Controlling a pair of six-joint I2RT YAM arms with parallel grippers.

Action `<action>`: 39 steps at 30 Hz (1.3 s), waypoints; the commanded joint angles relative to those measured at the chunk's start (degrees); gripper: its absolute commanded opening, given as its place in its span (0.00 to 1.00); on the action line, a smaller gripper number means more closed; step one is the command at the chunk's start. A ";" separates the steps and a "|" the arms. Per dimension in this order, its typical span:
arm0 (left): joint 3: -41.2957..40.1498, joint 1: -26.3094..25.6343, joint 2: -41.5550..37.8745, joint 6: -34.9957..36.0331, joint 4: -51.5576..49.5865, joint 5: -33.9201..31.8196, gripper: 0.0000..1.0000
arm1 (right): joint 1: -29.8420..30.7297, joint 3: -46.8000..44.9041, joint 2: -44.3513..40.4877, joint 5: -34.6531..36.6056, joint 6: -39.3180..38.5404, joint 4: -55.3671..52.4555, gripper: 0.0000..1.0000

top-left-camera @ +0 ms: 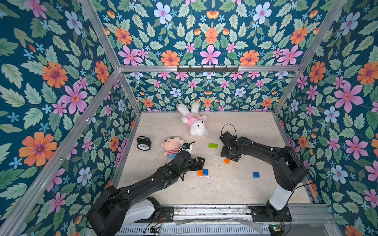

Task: Assemble the number 5 with lego
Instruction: Pick up the lego brick from the center of the board.

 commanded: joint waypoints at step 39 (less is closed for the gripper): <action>-0.95 -0.01 -2.09 0.06 -1.12 -1.10 0.98 | -0.63 -2.70 5.62 2.29 -5.48 -1.40 0.48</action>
